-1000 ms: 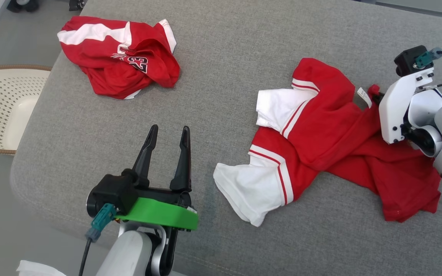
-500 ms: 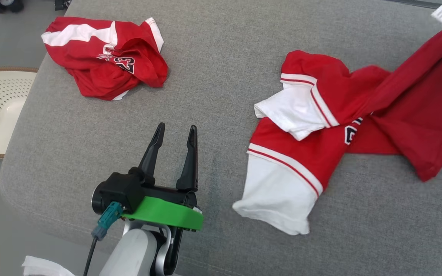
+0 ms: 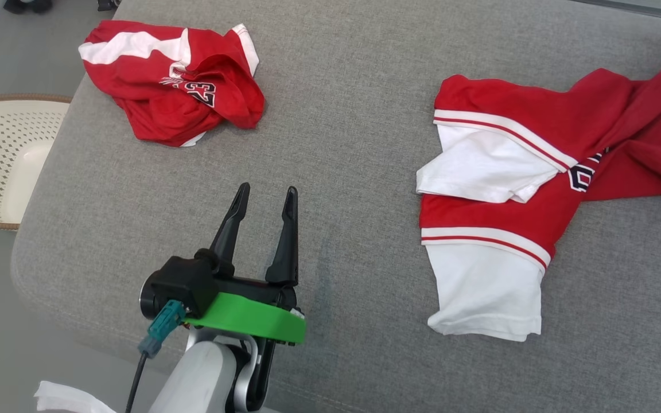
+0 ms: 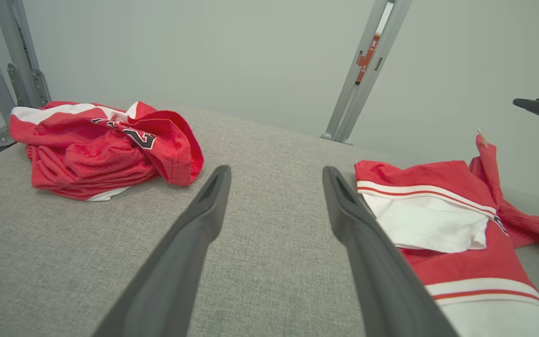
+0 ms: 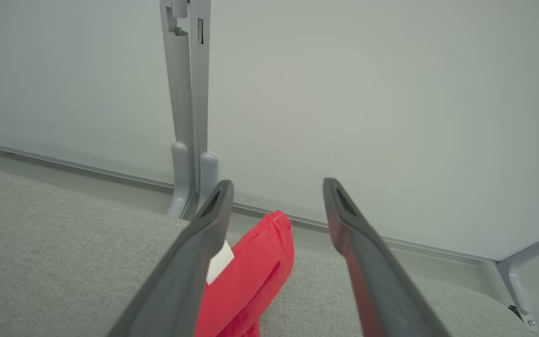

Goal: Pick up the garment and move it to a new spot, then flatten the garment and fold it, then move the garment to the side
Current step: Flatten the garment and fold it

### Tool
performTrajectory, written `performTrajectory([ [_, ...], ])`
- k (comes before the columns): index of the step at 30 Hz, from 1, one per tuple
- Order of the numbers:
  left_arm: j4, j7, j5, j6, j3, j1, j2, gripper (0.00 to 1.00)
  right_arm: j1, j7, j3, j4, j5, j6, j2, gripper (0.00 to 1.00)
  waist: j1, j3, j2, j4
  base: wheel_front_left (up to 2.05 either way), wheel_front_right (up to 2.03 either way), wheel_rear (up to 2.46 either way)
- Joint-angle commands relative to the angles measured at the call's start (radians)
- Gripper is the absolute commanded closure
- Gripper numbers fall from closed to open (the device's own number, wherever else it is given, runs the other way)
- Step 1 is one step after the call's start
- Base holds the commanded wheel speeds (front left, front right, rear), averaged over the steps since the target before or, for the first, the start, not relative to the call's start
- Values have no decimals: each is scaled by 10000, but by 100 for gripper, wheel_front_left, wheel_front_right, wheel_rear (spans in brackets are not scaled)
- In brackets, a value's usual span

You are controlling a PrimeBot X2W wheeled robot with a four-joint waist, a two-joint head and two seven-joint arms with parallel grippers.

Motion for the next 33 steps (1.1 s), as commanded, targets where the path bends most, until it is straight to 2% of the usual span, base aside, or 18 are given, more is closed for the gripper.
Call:
performTrajectory([
  [1, 19, -5, -7, 54, 33, 50, 7, 0, 395, -191, -73, 97, -148, -18, 166, 0, 0, -156, 0, -122, 0, 0, 0],
  [8, 135, -5, 339, -48, 322, 337, 12, 0, 1463, -1269, -149, -276, -148, -18, 1393, 0, 0, -868, 0, -814, 0, 0, 0],
  [9, 136, -5, 433, -73, 434, 421, 12, 0, 1879, -1408, 38, -841, 124, -18, 1795, 0, 0, -1106, 0, -1032, 0, 0, 0],
  [12, 80, -5, 528, -87, 690, 572, 13, 0, 2826, -1454, 526, -2332, 587, -18, 2232, 0, 0, -1433, 0, -1382, 0, 0, 0],
  [19, 43, -5, 679, -154, 1140, 913, 15, 0, 6137, -1452, 1073, -6752, 2033, -18, 2568, 0, 0, -2105, 0, -2111, 0, 0, 0],
  [23, 72, -5, 739, -212, 1343, 1127, 16, 0, 7986, -1453, 1088, -8591, 1883, -16, 2681, 0, 0, -2352, 0, -2390, 0, 0, 0],
  [26, 207, -5, 790, -306, 1429, 1287, 15, 0, 9119, -1454, 1031, -9478, 2016, -15, 3108, 0, 0, -2486, 0, -2539, 0, 0, 0],
  [33, 401, -5, 844, -479, 1386, 1288, 16, 0, 10121, -1455, 1206, -10151, 1489, -18, 3303, 0, 0, -2497, 0, -2479, 0, 0, 0],
])
